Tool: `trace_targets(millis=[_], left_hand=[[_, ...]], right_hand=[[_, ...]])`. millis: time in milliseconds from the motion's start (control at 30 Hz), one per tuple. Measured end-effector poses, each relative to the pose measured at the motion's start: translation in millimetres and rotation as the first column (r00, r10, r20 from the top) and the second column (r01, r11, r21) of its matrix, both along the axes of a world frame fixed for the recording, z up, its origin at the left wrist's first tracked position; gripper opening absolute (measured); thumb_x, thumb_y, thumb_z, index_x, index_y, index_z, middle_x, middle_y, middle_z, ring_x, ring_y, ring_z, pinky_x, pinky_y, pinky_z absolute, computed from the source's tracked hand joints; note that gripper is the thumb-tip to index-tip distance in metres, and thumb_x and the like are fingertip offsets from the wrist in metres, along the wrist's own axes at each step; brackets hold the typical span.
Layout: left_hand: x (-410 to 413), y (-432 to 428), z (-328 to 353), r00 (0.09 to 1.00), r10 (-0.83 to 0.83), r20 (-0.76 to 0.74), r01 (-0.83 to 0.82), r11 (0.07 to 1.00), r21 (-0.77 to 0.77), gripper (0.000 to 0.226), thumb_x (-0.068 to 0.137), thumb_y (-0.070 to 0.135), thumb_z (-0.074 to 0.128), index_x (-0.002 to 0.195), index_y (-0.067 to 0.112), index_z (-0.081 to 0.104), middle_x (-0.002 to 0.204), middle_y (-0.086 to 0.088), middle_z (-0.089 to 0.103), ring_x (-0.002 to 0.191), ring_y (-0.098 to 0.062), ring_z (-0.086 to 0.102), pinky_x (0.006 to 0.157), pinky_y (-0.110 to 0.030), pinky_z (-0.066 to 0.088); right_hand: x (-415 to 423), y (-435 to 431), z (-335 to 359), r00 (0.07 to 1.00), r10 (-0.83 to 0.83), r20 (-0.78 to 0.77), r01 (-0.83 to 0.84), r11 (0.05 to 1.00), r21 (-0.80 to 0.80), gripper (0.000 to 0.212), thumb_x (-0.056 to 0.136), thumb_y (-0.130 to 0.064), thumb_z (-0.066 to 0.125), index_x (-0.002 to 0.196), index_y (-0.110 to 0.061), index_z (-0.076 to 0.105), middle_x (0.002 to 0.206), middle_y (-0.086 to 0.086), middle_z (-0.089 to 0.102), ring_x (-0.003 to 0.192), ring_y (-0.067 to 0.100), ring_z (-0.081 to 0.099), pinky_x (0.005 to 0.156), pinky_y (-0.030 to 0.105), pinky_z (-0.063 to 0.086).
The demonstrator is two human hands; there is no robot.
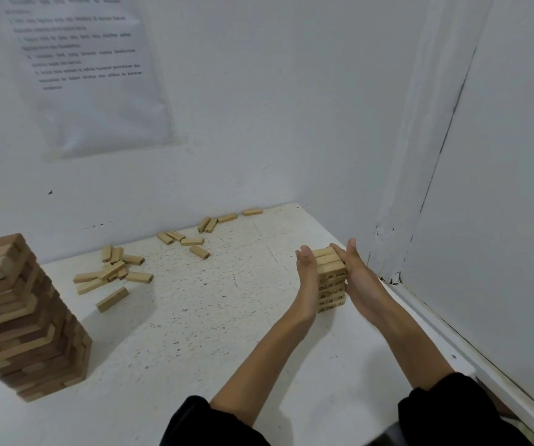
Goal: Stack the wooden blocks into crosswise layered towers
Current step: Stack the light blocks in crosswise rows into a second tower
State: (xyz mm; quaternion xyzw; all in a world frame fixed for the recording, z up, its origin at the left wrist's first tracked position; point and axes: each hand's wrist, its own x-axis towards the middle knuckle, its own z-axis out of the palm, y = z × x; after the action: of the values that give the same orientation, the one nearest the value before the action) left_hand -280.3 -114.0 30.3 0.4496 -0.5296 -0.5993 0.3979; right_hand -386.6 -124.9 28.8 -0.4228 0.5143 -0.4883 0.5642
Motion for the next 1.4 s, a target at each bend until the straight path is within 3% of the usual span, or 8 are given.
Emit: trace_targets(millis=[133, 233, 333, 533, 800, 933, 1100, 1400], left_hand=[[1.4, -1.9, -8.5, 0.998, 0.029, 0.060, -0.028, 1.000, -0.006, 0.132, 0.045, 0.103, 0.013, 0.151, 0.025, 0.014, 0.157, 0.000, 0.021, 0.139, -0.011, 0.030, 0.100, -0.021, 0.031], [8.1, 5.0, 8.1, 0.997, 0.025, 0.076, -0.021, 0.999, -0.045, 0.094, 0.078, 0.080, 0.001, 0.149, 0.021, 0.020, 0.151, 0.011, 0.022, 0.124, 0.018, 0.028, 0.099, -0.008, 0.019], [15.9, -1.9, 5.1, 0.997, 0.008, 0.080, -0.007, 1.000, -0.011, 0.083, 0.085, 0.074, 0.011, 0.151, 0.025, 0.003, 0.158, 0.008, 0.003, 0.139, 0.002, 0.009, 0.110, -0.025, 0.010], [36.0, -13.8, -7.5, 0.973, 0.077, 0.217, -0.019, 0.966, -0.259, 0.101, 0.070, 0.041, 0.078, 0.149, 0.031, 0.016, 0.147, 0.013, 0.034, 0.127, 0.002, 0.032, 0.098, -0.022, 0.024], [37.4, -27.1, -8.7, 0.953, 0.115, 0.281, -0.022, 0.950, -0.313, 0.094, 0.069, 0.025, 0.084, 0.144, 0.029, 0.028, 0.117, 0.016, 0.055, 0.112, 0.001, 0.045, 0.088, -0.013, 0.028], [37.7, -29.1, -9.7, 0.947, 0.117, 0.299, -0.013, 0.944, -0.331, 0.091, 0.070, 0.026, 0.083, 0.144, 0.029, 0.029, 0.115, 0.014, 0.054, 0.111, 0.000, 0.044, 0.094, -0.022, 0.027], [38.8, -26.5, -9.3, 0.941, 0.095, 0.324, 0.022, 0.940, -0.340, 0.097, 0.067, 0.026, 0.084, 0.145, 0.030, 0.026, 0.119, 0.019, 0.050, 0.105, 0.014, 0.042, 0.081, 0.000, 0.025], [37.3, -25.7, -8.3, 0.935, 0.127, 0.330, 0.004, 0.929, -0.369, 0.094, 0.069, 0.025, 0.084, 0.144, 0.029, 0.028, 0.114, 0.015, 0.054, 0.098, 0.020, 0.041, 0.075, 0.004, 0.026]], right_hand=[[-3.0, -1.5, -0.3, 0.999, -0.012, -0.034, 0.010, 0.999, -0.037, 0.070, 0.089, -0.062, 0.017, 0.143, -0.021, 0.034, 0.144, -0.006, 0.039, 0.134, 0.011, 0.033, 0.115, 0.038, 0.023], [-9.2, -6.3, 1.8, 0.997, -0.028, -0.071, 0.021, 0.996, -0.087, 0.065, 0.094, -0.057, 0.015, 0.143, -0.018, 0.035, 0.148, -0.002, 0.037, 0.137, 0.012, 0.030, 0.115, 0.039, 0.021], [-21.0, -8.9, 6.1, 0.992, 0.059, -0.114, -0.073, 0.989, -0.128, 0.063, 0.089, -0.061, 0.027, 0.136, -0.023, 0.043, 0.139, -0.009, 0.048, 0.130, 0.005, 0.039, 0.114, 0.040, 0.023], [-52.0, -15.8, 3.6, 0.903, 0.245, -0.352, -0.314, 0.937, -0.153, 0.070, 0.071, -0.040, 0.078, 0.132, -0.037, 0.044, 0.134, -0.014, 0.052, 0.126, 0.002, 0.045, 0.110, 0.039, 0.033], [-57.9, -28.8, 12.7, 0.819, 0.354, -0.451, -0.438, 0.894, -0.093, 0.082, 0.055, -0.038, 0.080, 0.131, -0.038, 0.046, 0.116, -0.010, 0.065, 0.114, 0.006, 0.055, 0.109, 0.050, 0.032], [-59.2, -28.5, 11.1, 0.826, 0.345, -0.447, -0.431, 0.896, -0.104, 0.083, 0.053, -0.038, 0.080, 0.129, -0.037, 0.048, 0.114, -0.011, 0.066, 0.112, 0.003, 0.057, 0.109, 0.045, 0.032], [-63.5, -26.3, 5.0, 0.830, 0.337, -0.444, -0.427, 0.897, -0.117, 0.086, 0.053, -0.037, 0.080, 0.131, -0.036, 0.046, 0.119, -0.013, 0.064, 0.116, 0.003, 0.054, 0.107, 0.040, 0.034], [-62.6, -26.1, 0.0, 0.839, 0.308, -0.450, -0.413, 0.897, -0.156, 0.084, 0.053, -0.038, 0.080, 0.130, -0.034, 0.048, 0.117, -0.012, 0.065, 0.116, 0.004, 0.055, 0.108, 0.041, 0.034]])
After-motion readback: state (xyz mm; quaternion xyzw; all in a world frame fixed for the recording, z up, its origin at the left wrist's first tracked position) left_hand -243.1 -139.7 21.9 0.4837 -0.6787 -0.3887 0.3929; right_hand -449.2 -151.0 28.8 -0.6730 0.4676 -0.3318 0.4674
